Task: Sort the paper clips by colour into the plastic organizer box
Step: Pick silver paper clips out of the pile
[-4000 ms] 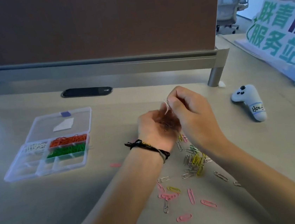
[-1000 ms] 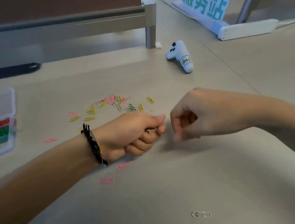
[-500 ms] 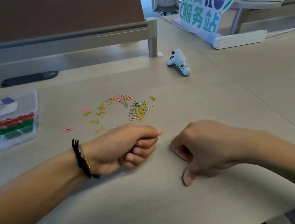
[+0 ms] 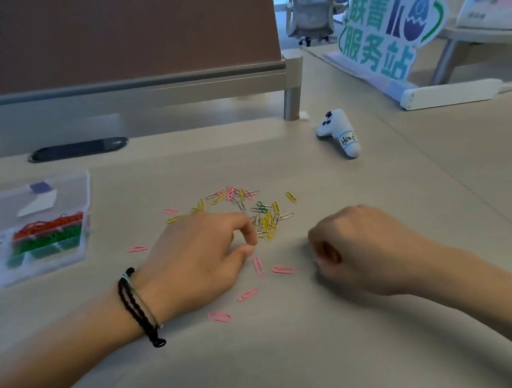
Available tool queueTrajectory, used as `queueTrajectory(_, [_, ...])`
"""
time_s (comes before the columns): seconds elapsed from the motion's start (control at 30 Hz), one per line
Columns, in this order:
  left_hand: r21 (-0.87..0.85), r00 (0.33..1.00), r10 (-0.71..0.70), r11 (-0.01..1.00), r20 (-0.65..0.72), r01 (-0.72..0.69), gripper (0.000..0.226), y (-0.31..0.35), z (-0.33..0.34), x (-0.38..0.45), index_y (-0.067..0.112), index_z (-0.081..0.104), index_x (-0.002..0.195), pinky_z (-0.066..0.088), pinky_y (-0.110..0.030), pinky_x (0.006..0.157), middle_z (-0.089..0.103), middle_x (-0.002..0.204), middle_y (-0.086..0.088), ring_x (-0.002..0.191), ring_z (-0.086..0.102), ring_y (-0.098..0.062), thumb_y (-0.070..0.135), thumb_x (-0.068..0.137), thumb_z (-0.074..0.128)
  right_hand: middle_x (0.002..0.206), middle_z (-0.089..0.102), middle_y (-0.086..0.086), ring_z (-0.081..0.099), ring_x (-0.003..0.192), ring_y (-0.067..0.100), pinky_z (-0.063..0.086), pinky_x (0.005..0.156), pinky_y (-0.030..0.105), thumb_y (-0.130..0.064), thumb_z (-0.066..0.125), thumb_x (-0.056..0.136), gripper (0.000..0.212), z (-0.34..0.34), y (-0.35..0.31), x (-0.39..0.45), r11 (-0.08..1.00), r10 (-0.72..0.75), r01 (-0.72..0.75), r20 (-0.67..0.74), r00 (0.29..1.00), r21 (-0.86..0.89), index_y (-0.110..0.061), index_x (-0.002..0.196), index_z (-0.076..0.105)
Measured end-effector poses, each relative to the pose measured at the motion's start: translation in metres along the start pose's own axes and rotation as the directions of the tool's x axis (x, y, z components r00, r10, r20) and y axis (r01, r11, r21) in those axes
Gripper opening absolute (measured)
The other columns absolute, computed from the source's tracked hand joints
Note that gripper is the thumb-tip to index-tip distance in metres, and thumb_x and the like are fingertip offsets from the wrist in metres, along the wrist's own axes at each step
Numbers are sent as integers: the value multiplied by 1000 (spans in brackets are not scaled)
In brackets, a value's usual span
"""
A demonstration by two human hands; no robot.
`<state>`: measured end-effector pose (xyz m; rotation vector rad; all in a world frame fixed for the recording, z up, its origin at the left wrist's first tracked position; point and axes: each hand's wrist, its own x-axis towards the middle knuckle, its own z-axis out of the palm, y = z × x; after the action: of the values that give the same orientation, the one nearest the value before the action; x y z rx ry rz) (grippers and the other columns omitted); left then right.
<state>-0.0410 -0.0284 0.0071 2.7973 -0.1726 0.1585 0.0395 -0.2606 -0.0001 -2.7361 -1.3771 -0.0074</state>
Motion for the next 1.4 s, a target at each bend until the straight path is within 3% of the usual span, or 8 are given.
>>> queueTrajectory(0.07, [-263,991,-122,956,49,130,16,-2,-2,9,27,66,85,32,-27,50,39,45,5,44,38,-10,37,95,57,69,62,-9,57,70,14,47,66,27,-25,60,86,14,-8,4,11,953,116,-105,-21,993,285,-25,72,58])
queueTrajectory(0.13, [-681,889,-231,575,396,453,44,-2,-2,21,15,71,89,21,-21,40,29,52,0,40,23,-12,48,99,45,71,68,-9,62,73,9,45,64,16,-21,69,86,11,-17,-3,26,869,144,-56,-143,979,492,-24,76,68])
queueTrajectory(0.2, [-705,710,-38,94,703,703,66,0,3,29,6,69,91,10,-15,36,23,57,0,39,17,-7,60,98,33,70,69,-7,64,69,9,47,63,16,-18,75,84,10,-26,-16,42,768,97,51,-195,976,638,-21,75,71])
queueTrajectory(0.3, [-691,704,81,-146,705,708,55,-8,10,40,12,54,68,8,-15,35,28,59,0,39,20,-4,53,99,35,69,70,-5,63,68,12,48,64,24,-23,79,83,11,-35,-16,66,734,50,104,-207,977,671,-19,75,73])
queueTrajectory(0.5, [-796,848,-236,294,475,528,37,-41,6,40,14,53,66,16,-18,39,50,57,-6,41,29,-10,28,99,52,96,66,-9,55,95,12,45,83,28,-24,69,83,22,-10,1,97,964,-179,177,-11,984,197,-30,104,75])
queueTrajectory(0.73, [-243,986,-149,956,78,164,30,-30,19,38,33,53,88,34,-30,54,49,54,2,52,44,-11,60,81,66,78,60,-12,56,76,11,50,70,33,-16,63,73,15,-13,11,113,974,-143,119,115,983,193,-28,81,65])
queueTrajectory(1.1, [451,969,238,860,61,-239,40,-33,34,40,20,58,74,17,-25,40,44,44,6,34,43,-18,10,46,85,91,63,-13,53,92,8,45,80,29,-25,72,83,10,-14,22,121,957,-232,209,99,968,203,-29,92,74])
queueTrajectory(1.4, [336,982,185,927,-31,-164,9,-46,25,32,28,59,78,45,-33,38,50,50,6,41,50,-21,28,84,66,95,67,-8,54,95,14,46,78,33,-30,72,81,18,-10,18,129,928,-365,349,135,921,131,-26,98,75])
